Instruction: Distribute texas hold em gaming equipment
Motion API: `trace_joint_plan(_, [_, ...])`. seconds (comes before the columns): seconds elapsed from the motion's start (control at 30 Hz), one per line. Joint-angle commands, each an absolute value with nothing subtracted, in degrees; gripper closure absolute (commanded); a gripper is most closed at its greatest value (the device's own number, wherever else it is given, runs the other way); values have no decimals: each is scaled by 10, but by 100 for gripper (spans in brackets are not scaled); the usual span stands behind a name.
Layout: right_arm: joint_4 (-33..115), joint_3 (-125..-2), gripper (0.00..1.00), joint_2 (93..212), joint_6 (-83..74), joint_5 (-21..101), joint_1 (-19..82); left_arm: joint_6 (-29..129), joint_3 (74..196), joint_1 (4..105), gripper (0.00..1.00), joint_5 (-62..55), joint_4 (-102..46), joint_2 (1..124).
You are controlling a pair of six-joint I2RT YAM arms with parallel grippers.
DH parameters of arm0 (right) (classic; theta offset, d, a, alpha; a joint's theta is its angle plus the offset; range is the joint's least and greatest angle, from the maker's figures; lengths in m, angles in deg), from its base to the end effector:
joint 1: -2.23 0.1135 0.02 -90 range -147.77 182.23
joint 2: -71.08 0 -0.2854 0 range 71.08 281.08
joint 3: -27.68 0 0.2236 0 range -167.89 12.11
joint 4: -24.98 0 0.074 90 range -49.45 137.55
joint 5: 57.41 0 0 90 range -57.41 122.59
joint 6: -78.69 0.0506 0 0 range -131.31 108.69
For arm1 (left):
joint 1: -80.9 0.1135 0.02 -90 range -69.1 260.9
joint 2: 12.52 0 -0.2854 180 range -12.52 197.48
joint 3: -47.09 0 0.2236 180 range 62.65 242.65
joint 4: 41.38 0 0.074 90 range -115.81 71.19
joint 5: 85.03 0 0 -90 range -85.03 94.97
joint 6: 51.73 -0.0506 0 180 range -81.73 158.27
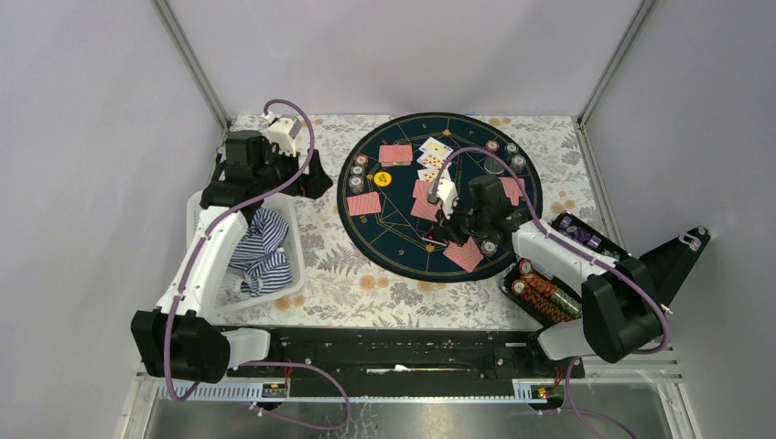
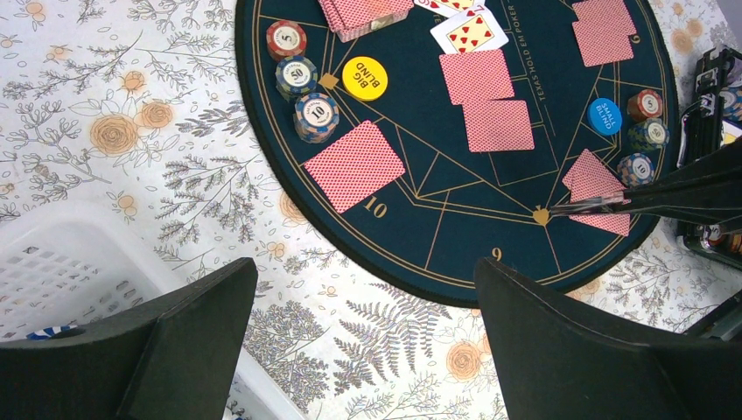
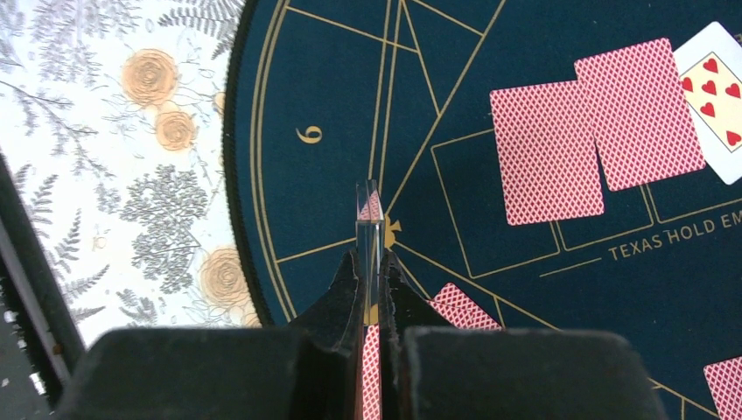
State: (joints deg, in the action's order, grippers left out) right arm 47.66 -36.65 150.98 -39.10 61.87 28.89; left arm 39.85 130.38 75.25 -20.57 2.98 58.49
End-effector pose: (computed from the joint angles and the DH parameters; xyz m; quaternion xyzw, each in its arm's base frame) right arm 0.2374 0.1469 0.2613 -0.4963 0.7236 0.2232 0.4245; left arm 0.2437 -0.0460 0.3674 0.1373 0.8490 -0.2228 0.4591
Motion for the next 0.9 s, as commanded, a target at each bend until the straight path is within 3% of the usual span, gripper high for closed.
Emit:
trace_joint_plan(0.0, [389,-342,100,1524,-398,577,295,403,1301,757,1,-220,3,577])
trace_joint_plan(0.47, [295,-301,99,1575,-397,567,294,403,1297,759,1,-219,0,576])
trace_joint_plan(0.87, [354,-336,81,1601,-410,560,295,404,1293,762,1,-218,-1,571])
